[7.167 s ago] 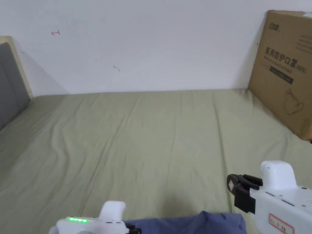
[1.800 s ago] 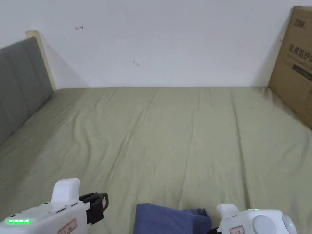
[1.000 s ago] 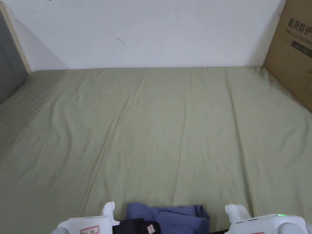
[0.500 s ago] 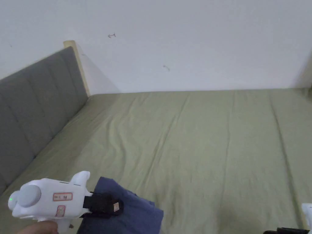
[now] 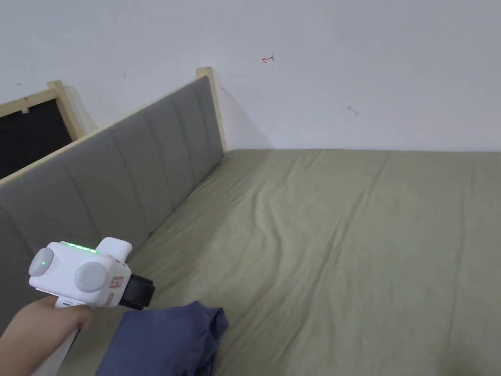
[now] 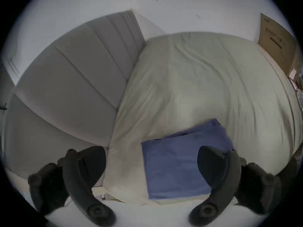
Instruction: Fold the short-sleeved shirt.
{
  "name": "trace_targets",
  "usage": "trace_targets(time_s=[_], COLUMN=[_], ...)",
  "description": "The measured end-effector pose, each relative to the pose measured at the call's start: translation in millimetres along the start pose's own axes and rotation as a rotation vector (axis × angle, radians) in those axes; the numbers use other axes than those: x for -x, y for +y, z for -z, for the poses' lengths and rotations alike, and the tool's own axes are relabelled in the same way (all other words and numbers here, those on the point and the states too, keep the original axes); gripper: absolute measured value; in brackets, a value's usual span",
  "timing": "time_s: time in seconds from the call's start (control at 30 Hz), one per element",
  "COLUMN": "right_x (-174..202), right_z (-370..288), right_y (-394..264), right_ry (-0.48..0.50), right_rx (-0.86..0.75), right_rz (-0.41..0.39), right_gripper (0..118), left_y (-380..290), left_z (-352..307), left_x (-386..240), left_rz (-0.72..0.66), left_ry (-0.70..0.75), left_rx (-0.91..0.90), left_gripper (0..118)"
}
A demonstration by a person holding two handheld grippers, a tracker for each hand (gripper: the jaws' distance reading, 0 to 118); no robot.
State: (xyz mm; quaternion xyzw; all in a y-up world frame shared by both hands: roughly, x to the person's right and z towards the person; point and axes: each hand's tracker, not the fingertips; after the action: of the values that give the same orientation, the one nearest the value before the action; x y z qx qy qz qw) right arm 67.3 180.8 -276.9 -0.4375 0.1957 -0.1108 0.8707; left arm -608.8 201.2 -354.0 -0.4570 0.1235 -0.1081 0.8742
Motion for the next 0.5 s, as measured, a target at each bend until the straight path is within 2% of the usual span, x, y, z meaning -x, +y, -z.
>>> trace_targets(time_s=[0.1, 0.2, 0.23, 0.27, 0.3, 0.33, 0.37, 0.4, 0.47, 0.5], right_x=[0, 1, 0, 1, 2, 4, 3, 4, 10, 11], right_z=[-3, -9, -12, -13, -15, -17, -18, -20, -27, -30], right_y=[1, 2, 3, 4, 5, 6, 8, 10, 19, 23], right_ry=[-0.016, -0.011, -0.008, -0.007, -0.008, -0.010, -0.013, -0.015, -0.030, -0.078], right_rx=[-0.005, -0.025, -0.031, -0.036, -0.040, -0.042, -0.043, -0.044, -0.028, -0.025], right_rz=[-0.007, -0.002, 0.001, 0.001, 0.000, -0.003, -0.007, -0.011, -0.030, -0.039], right_gripper=[0, 0, 0, 0, 0, 0, 0, 0, 0, 0], left_y=[0, 1, 1, 2, 4, 5, 5, 7, 14, 19], left_z=[-10, -24, -28, -33, -36, -41, -49, -56, -79, -89], left_x=[-3, -33, -50, -69, -87, -110, -133, -153, -200, -216], left_rz=[-0.020, -0.022, -0.022, -0.024, -0.028, -0.054, -0.086, -0.108, -0.105, -0.094], left_ry=[-0.044, -0.113, -0.180, -0.269, -0.341, -0.439, -0.516, -0.553, -0.579, -0.597], left_rx=[0.022, -0.016, -0.031, -0.020, 0.002, 0.019, -0.006, -0.020, -0.071, -0.099], left_gripper=[115, 115, 114, 107, 91, 58, 6, 1, 1, 1])
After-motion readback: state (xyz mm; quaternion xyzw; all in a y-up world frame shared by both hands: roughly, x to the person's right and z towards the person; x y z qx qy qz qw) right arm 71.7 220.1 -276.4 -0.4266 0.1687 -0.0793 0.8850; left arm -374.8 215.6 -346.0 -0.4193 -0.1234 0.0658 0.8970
